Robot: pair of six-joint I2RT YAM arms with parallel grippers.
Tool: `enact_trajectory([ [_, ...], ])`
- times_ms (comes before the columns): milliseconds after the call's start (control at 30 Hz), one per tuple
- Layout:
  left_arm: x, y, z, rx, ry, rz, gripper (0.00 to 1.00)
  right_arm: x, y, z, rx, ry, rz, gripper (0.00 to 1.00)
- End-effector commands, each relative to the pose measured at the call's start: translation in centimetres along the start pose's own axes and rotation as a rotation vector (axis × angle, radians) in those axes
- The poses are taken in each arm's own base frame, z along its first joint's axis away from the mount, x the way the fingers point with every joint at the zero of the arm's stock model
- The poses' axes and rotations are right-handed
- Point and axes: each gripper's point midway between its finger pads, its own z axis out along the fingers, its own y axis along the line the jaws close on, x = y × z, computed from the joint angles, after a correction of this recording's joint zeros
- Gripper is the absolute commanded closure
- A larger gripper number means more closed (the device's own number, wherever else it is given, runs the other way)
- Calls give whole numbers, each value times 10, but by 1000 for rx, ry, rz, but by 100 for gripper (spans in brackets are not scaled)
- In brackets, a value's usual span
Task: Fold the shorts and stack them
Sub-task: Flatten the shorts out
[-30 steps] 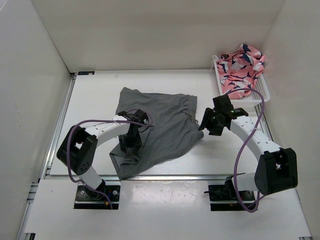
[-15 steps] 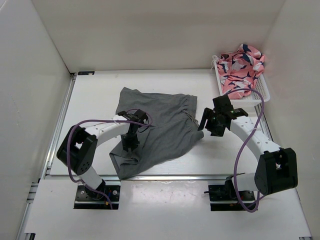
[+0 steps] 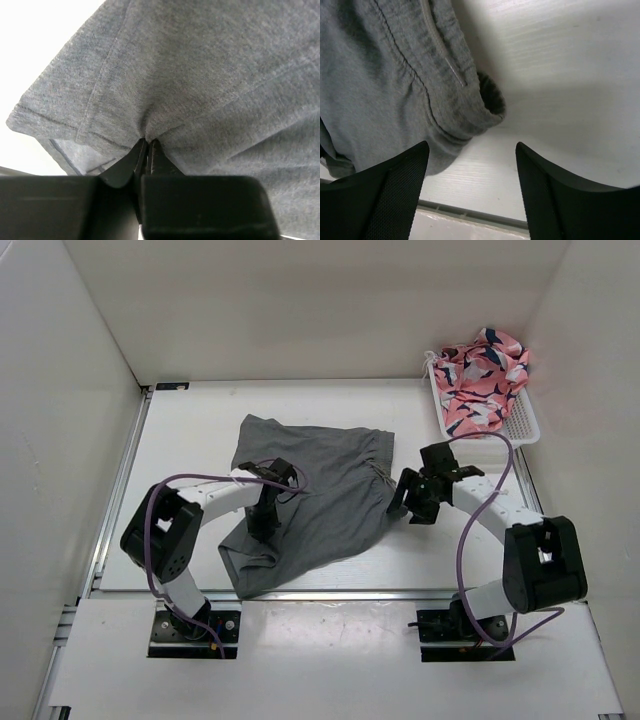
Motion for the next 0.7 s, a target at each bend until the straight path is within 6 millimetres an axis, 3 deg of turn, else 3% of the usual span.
enact_trajectory([
  [0, -14, 1, -8, 38, -32, -29, 89, -8, 9, 9, -62, -17, 20, 28],
  [100, -17, 3, -10, 45, -40, -19, 89, -12, 11, 19, -66, -7, 21, 39],
  [200, -23, 7, -17, 55, -53, -25, 89, -16, 12, 26, -62, -1, 14, 71],
  [267, -28, 12, -22, 49, -62, -29, 89, -15, 4, 29, -19, 1, 20, 100],
  [467, -49, 24, -55, 54, -116, -29, 89, -23, -12, 12, 78, -66, 21, 100],
  [600, -56, 30, -62, 74, -100, 3, 89, -24, -15, 8, 102, -73, 13, 100],
  [667, -61, 27, -64, 103, -103, 0, 84, -24, -15, 8, 102, -73, 13, 100],
])
